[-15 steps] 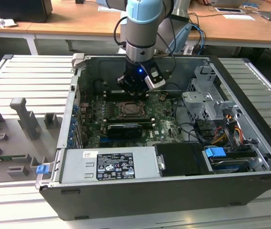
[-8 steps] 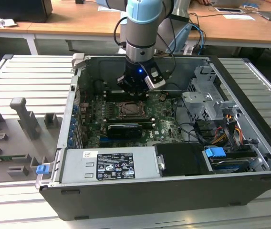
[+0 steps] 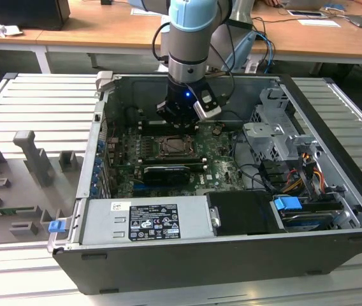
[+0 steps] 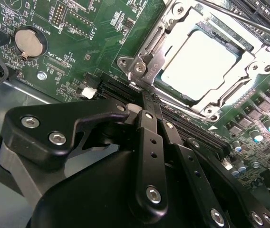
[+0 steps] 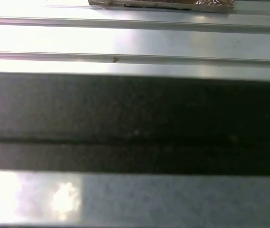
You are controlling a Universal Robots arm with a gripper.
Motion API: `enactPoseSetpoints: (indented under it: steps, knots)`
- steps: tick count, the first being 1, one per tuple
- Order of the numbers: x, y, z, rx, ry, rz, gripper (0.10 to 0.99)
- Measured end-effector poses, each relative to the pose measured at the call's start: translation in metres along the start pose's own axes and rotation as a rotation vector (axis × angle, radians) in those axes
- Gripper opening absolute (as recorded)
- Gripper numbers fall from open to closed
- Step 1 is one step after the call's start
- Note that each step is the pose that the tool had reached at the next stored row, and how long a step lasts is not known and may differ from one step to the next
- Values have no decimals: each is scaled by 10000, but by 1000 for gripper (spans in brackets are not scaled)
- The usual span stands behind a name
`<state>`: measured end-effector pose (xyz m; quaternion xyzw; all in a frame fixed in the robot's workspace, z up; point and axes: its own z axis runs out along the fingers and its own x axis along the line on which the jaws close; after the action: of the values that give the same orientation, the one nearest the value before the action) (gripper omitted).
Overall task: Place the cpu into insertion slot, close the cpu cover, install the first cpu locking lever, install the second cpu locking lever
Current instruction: 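Install the first cpu locking lever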
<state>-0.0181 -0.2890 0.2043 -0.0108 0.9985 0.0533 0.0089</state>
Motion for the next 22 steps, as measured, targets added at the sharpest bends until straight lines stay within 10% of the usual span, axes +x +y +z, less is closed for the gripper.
enactPoseSetpoints:
  steps: [22]
  knots:
    - [-12, -69, -91, 86, 2, -2, 106]
